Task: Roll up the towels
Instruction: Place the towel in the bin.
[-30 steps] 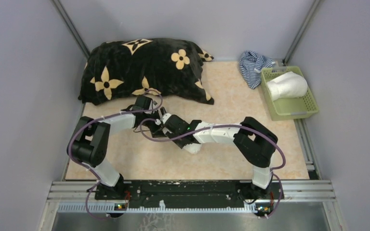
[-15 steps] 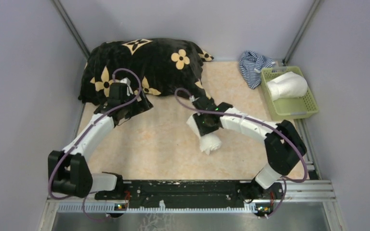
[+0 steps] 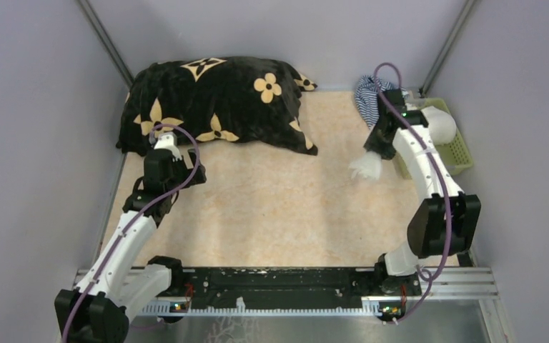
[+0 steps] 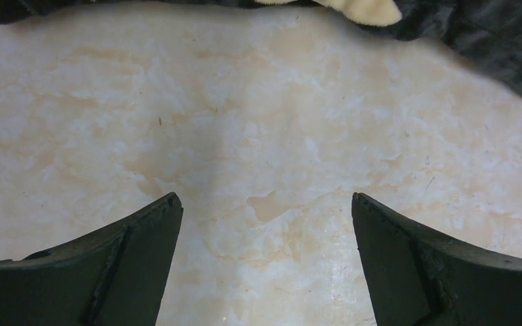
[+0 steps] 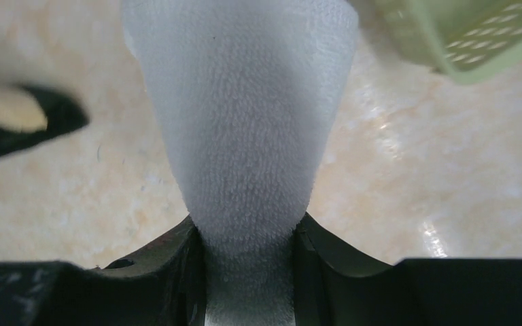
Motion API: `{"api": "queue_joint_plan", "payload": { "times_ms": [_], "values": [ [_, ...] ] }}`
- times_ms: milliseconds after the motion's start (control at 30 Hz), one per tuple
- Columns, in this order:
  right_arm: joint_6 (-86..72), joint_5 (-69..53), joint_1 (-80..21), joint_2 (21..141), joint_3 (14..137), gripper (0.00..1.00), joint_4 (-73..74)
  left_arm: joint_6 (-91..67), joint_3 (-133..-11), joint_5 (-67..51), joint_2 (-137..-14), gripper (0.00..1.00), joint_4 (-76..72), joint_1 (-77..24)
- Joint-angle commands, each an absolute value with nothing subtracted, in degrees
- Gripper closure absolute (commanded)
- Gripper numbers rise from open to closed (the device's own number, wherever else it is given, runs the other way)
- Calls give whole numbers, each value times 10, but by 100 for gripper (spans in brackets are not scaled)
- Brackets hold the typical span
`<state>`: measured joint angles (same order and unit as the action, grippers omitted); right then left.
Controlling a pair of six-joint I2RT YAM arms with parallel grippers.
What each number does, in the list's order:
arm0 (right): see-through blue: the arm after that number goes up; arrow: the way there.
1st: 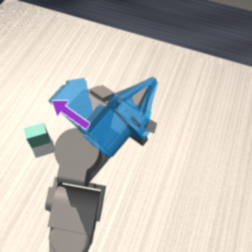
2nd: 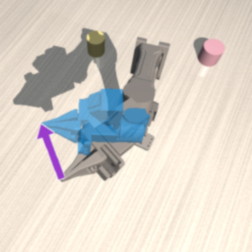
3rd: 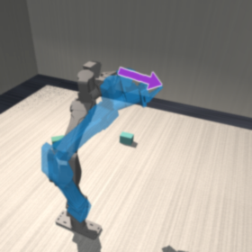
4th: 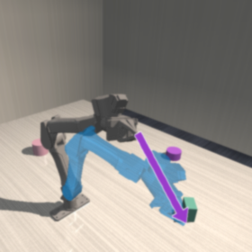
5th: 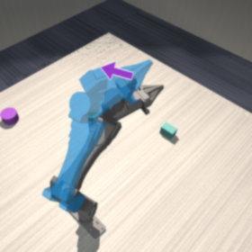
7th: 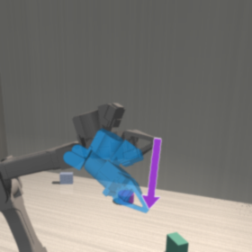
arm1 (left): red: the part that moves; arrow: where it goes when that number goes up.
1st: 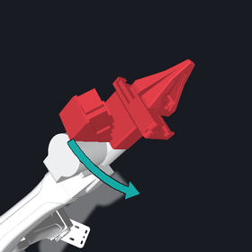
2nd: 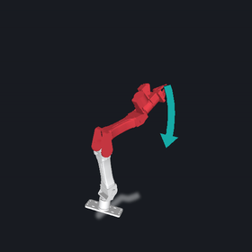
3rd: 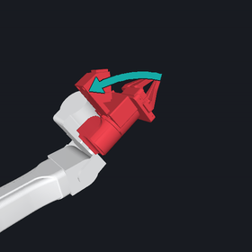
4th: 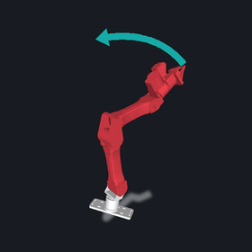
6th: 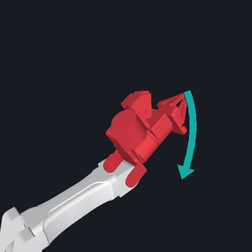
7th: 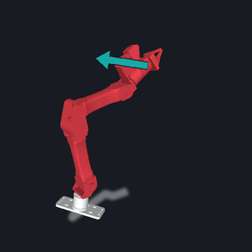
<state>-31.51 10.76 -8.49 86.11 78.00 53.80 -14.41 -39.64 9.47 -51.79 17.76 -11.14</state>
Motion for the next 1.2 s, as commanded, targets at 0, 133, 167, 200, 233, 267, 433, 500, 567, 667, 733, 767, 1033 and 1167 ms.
{"api": "queue_joint_plan", "payload": {
  "times_ms": [0, 133, 167, 200, 233, 267, 433, 500, 567, 667, 733, 767, 1033, 1167],
  "values": [
    [-379, 224, -17, 905, 882, 100, 622, -133, -384, 104, -521, 1, 139, -109],
    [-427, 281, 54, 987, 970, 100, 677, -144, -382, 94, -544, 1, 132, -110],
    [-443, 299, 70, 1008, 997, 100, 694, -146, -382, 93, -547, 1, 132, -110],
    [-459, 313, 86, 1026, 1016, 100, 710, -147, -382, 94, -552, 1, 132, -109],
    [-476, 330, 100, 1048, 1035, 100, 725, -147, -382, 94, -556, 1, 132, -110],
    [-492, 345, 114, 1068, 1050, 100, 738, -148, -383, 96, -560, 1, 133, -109],
    [-530, 360, 175, 1147, 1106, 100, 749, -146, -388, 100, -583, 1, 139, -110],
    [-538, 376, 182, 1168, 1125, 100, 747, -145, -388, 102, -591, 1, 142, -109],
    [-540, 389, 185, 1183, 1138, 100, 729, -144, -389, 104, -598, 1, 142, -109],
    [-540, 379, 196, 1204, 1152, 100, 707, -144, -391, 107, -611, 1, 143, -109],
    [-541, 369, 202, 1222, 1164, 100, 702, -144, -391, 109, -617, 1, 145, -109],
    [-542, 367, 203, 1237, 1172, 100, 704, -145, -392, 110, -620, 1, 146, -109],
    [-526, 335, 204, 1305, 1197, 100, 685, -143, -393, 118, -639, 1, 149, -109],
    [-499, 292, 204, 1303, 1164, 100, 619, -143, -394, 116, -649, 1, 149, -109]
  ]
}}
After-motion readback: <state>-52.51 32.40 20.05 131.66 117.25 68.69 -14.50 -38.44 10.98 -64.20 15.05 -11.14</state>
